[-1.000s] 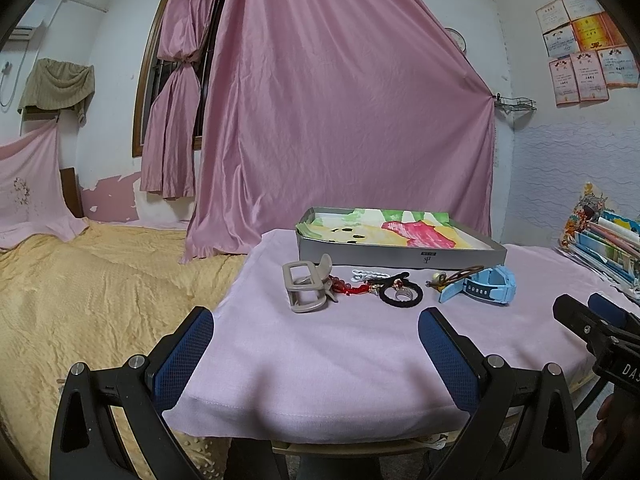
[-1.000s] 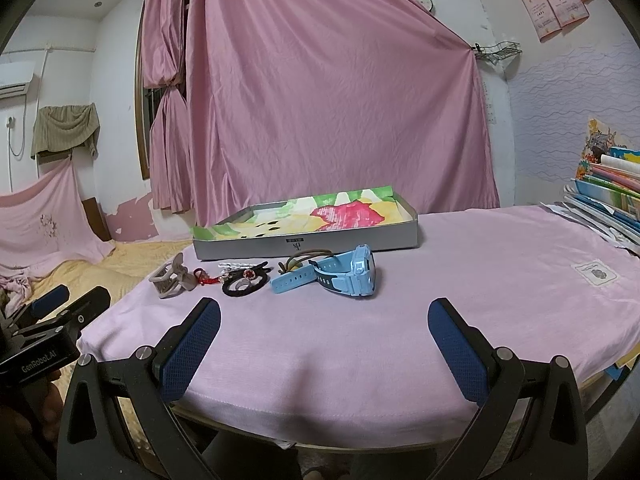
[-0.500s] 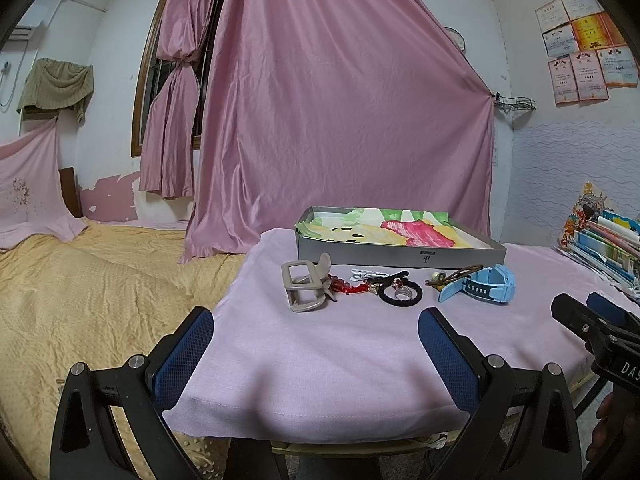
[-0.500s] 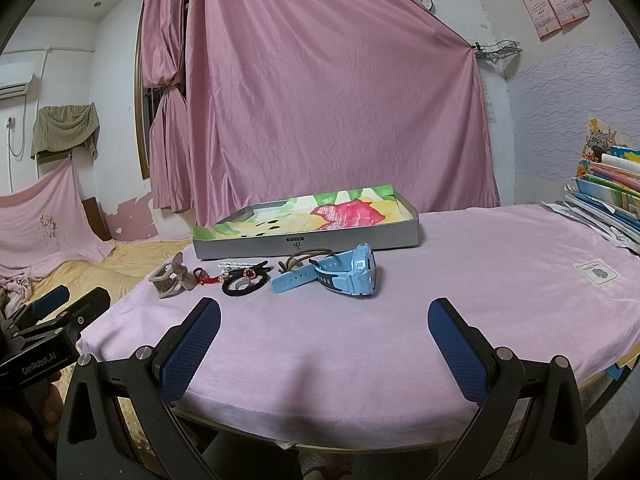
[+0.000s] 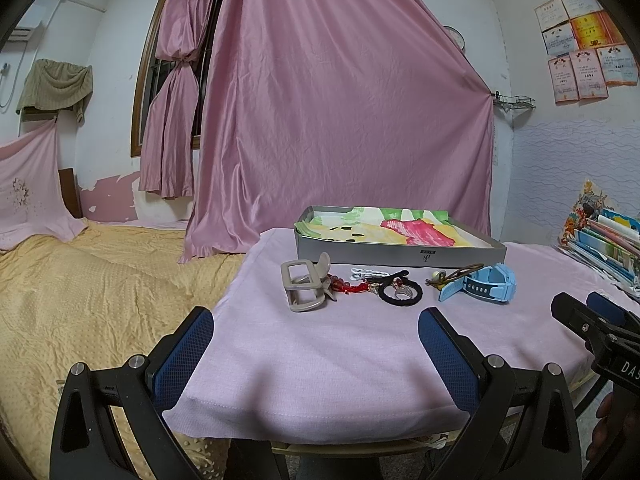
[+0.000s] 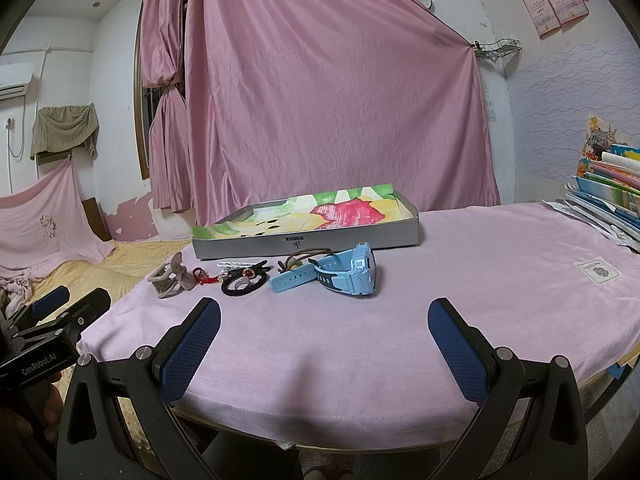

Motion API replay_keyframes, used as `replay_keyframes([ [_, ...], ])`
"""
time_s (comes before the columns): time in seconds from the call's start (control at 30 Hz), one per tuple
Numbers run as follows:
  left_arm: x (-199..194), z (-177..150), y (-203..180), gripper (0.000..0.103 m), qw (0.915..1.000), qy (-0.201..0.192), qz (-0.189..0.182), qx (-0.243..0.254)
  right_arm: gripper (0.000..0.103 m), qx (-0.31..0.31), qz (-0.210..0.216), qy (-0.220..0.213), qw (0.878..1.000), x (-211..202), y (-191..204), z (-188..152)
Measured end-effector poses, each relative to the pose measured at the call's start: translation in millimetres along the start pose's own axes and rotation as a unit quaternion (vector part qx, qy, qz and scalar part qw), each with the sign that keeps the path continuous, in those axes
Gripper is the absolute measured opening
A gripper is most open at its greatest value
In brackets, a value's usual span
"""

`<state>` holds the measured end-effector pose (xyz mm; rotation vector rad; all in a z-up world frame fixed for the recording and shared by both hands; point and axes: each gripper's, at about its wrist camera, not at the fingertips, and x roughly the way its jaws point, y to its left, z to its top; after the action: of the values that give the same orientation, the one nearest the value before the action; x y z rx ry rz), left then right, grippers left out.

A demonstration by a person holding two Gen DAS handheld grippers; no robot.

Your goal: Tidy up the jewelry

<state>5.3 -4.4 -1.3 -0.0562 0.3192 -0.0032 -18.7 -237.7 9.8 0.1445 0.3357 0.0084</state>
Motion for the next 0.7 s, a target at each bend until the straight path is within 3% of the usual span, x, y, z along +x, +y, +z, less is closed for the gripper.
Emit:
replay_keyframes([
  [0.7, 4, 4, -4, 0.103, 1.0, 0.003, 0.001, -0.004, 0.102, -0.002, -0.002, 0.01, 1.0, 11, 3, -2],
])
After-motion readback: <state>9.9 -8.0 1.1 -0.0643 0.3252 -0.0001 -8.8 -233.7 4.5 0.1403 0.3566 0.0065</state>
